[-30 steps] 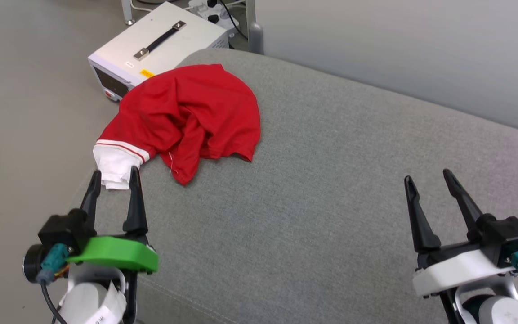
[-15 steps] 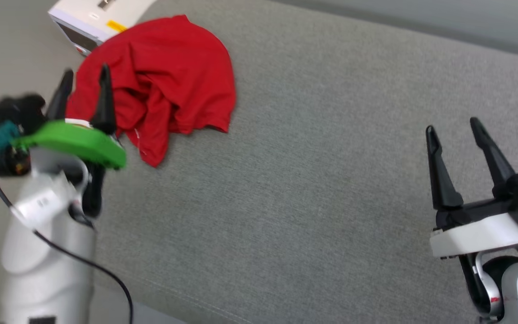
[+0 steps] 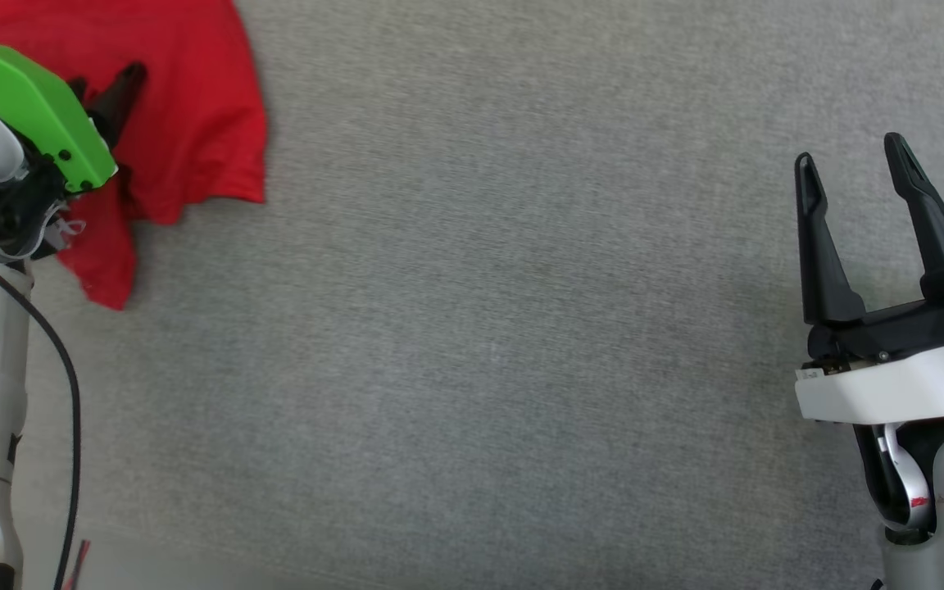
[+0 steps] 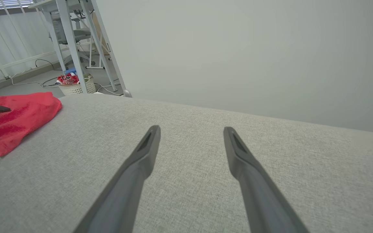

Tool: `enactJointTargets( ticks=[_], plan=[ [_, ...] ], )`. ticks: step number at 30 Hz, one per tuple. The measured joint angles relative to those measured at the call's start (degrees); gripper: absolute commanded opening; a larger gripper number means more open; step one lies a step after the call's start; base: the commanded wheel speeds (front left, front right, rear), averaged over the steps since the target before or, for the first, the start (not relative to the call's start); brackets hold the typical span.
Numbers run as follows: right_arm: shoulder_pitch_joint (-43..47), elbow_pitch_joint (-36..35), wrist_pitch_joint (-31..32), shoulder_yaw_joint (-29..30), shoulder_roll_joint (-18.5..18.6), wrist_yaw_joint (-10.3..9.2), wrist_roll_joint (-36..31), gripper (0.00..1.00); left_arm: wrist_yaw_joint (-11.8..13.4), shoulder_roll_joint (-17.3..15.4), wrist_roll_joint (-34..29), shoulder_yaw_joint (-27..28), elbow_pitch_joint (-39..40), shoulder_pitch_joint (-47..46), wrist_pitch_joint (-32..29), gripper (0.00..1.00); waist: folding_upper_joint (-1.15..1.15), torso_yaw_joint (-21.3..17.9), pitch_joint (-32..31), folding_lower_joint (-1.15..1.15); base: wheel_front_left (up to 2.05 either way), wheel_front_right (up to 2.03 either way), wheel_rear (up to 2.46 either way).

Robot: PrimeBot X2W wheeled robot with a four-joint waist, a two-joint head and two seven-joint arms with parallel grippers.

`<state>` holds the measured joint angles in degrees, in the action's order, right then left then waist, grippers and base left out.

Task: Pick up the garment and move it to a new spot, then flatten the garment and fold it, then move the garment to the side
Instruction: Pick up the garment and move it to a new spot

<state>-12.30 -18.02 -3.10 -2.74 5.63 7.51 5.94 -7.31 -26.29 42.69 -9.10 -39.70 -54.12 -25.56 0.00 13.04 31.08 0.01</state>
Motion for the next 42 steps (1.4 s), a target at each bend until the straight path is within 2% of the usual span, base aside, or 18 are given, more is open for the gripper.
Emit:
enactJointTargets(
  ticks=[3,10,11,12,13,14,16,20,27,32,36,42],
  plan=[
    [-0.1,0.0,-0.2,-0.3,-0.1,0.0,0.1,1.0,0.0,-0.9,2.7,-0.7,-3.4,-0.4,-3.6,1.0,0.0,-1.8,1.8,0.0,0.0,0.0,0.0],
    [-0.5,0.4,-0.3,-0.3,-0.3,0.0,0.4,1.0,-0.4,-4.1,3.8,-2.5,-9.8,-3.5,-12.4,1.0,0.01,-5.0,4.5,-0.01,0.0,0.0,0.0],
    [-0.5,0.4,-0.5,-0.2,-0.3,0.01,0.4,1.0,-0.3,-4.3,4.3,-2.4,-10.6,-4.2,-14.0,0.63,0.01,-5.3,4.7,-0.01,0.0,0.0,0.0],
    [-0.5,0.4,-0.5,-0.1,-0.3,0.0,0.4,1.0,-0.1,-4.6,4.8,-2.2,-11.2,-4.8,-15.2,0.44,0.01,-5.6,4.9,-0.01,0.0,0.0,0.0],
    [-0.5,0.4,-0.5,0.0,-0.3,0.0,0.4,1.0,0.0,-4.8,5.2,-2.2,-11.5,-5.1,-15.6,0.06,0.01,-5.6,5.0,-0.01,0.0,0.0,0.0],
    [-0.5,0.6,-0.5,0.1,-0.3,0.01,0.4,1.0,0.1,-5.0,5.2,-2.2,-11.7,-5.2,-15.6,0.0,0.01,-5.7,5.0,-0.01,0.0,0.0,0.0],
    [-0.5,1.0,-0.5,0.2,-0.4,0.0,0.4,1.0,0.5,-5.4,4.8,-2.6,-12.2,-5.1,-14.5,0.0,0.01,-5.6,4.8,-0.01,0.0,0.0,0.0],
    [-0.6,2.0,-0.7,0.1,-0.8,0.0,0.4,1.0,0.8,-4.8,2.6,-3.7,-13.2,-3.6,-7.2,0.0,0.01,-5.5,3.3,-0.01,0.0,0.0,0.0],
    [-0.2,4.5,-1.3,0.6,-1.5,0.0,0.4,1.0,3.6,-1.9,-1.9,-4.3,-12.9,1.1,14.2,0.0,0.0,-4.7,-1.9,-0.01,0.0,0.0,0.0],
    [1.6,6.3,-2.3,1.2,-2.0,0.0,0.4,1.0,4.1,-1.4,-4.3,-4.9,-10.2,3.5,24.1,0.0,0.0,-4.4,-6.3,-0.01,0.0,0.0,0.0],
    [2.8,8.0,-3.2,2.0,-2.4,0.0,0.7,1.0,4.6,0.1,-5.3,-5.6,-6.0,6.5,29.0,0.0,0.0,-4.4,-10.2,-0.01,0.0,0.0,0.0],
    [5.5,9.9,-3.7,3.0,-2.8,0.0,1.2,1.0,4.9,3.0,-5.4,-7.9,2.5,12.5,29.4,0.0,0.0,-4.7,-16.1,-0.01,0.0,0.0,0.0]
  ],
)
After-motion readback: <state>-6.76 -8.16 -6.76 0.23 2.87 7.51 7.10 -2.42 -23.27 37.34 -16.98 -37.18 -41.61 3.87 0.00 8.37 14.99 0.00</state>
